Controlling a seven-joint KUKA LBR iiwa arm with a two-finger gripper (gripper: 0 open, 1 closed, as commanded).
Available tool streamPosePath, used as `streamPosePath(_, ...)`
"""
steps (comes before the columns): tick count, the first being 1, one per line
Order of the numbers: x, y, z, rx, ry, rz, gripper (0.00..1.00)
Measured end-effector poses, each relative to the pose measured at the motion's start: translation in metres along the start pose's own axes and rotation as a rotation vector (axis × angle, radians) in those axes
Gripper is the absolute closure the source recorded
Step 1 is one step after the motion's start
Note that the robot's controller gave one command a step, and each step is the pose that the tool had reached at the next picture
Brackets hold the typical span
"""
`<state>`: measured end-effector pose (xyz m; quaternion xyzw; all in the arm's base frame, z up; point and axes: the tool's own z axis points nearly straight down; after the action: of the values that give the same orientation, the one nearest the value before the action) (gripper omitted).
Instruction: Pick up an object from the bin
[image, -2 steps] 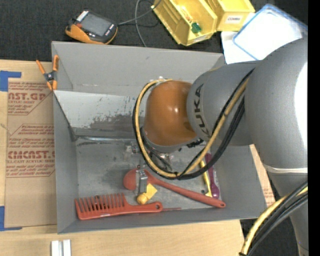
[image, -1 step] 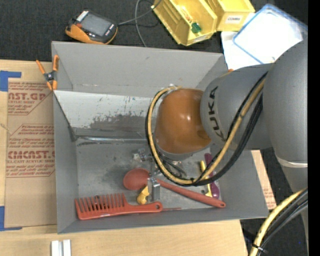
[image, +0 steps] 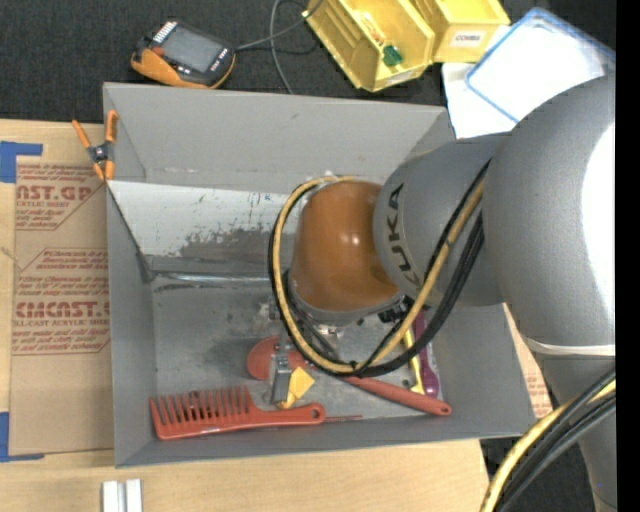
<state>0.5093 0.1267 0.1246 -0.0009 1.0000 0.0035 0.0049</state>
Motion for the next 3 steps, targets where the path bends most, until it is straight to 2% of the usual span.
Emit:
streamPosePath(1,0.013,0.002,0.021,0.004,0.0,-0.173,0.0)
streamPosePath(2,-0.001,0.0,0.021,-0.001,-0.008,0.014,1.0)
streamPosePath(3,-0.001,0.0,0.021,-0.001,-0.007,0.015,1.0)
